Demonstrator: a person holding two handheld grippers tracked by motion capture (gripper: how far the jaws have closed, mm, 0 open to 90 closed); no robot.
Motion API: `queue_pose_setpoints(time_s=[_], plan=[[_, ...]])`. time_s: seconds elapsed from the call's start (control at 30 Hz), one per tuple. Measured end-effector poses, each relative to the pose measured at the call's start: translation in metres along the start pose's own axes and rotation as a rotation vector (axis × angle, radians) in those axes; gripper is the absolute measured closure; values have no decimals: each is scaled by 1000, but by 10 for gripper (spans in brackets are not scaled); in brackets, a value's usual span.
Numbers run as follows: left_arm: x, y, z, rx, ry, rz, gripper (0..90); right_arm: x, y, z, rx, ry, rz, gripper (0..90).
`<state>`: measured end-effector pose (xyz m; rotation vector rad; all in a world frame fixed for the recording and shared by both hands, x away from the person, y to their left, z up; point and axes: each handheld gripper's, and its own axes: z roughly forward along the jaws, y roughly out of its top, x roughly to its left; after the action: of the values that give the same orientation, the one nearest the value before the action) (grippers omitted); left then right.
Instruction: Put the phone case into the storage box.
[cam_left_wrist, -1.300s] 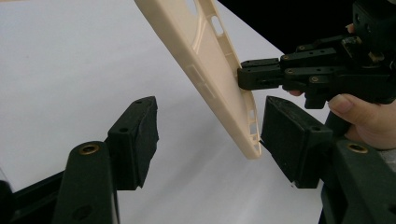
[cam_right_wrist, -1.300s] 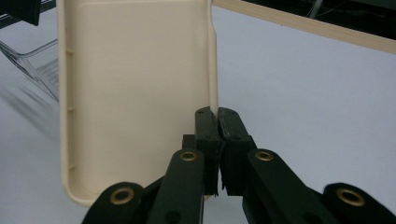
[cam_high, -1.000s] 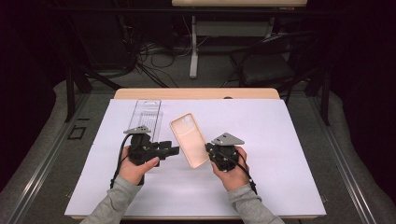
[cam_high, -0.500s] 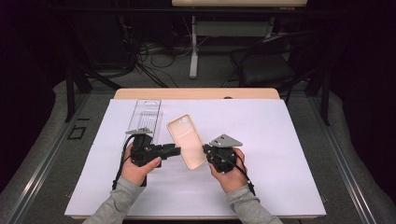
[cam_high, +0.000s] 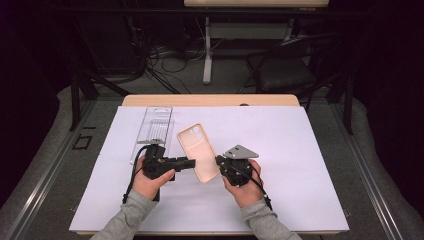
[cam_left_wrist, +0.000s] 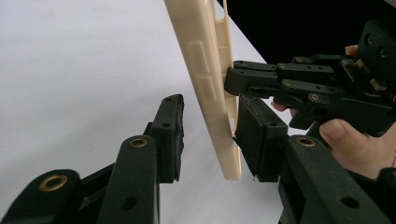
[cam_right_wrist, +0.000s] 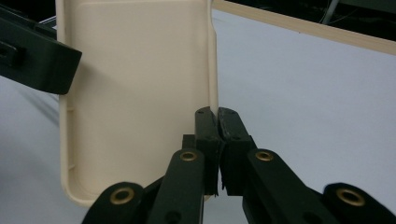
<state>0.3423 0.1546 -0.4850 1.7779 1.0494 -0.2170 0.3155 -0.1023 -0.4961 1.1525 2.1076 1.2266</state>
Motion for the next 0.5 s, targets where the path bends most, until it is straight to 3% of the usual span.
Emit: queue_pose_setpoints(time_s=[0.5], plan=[[-1,-1,1,7,-11,-36,703,5,-2,1,0,17,-5,880]])
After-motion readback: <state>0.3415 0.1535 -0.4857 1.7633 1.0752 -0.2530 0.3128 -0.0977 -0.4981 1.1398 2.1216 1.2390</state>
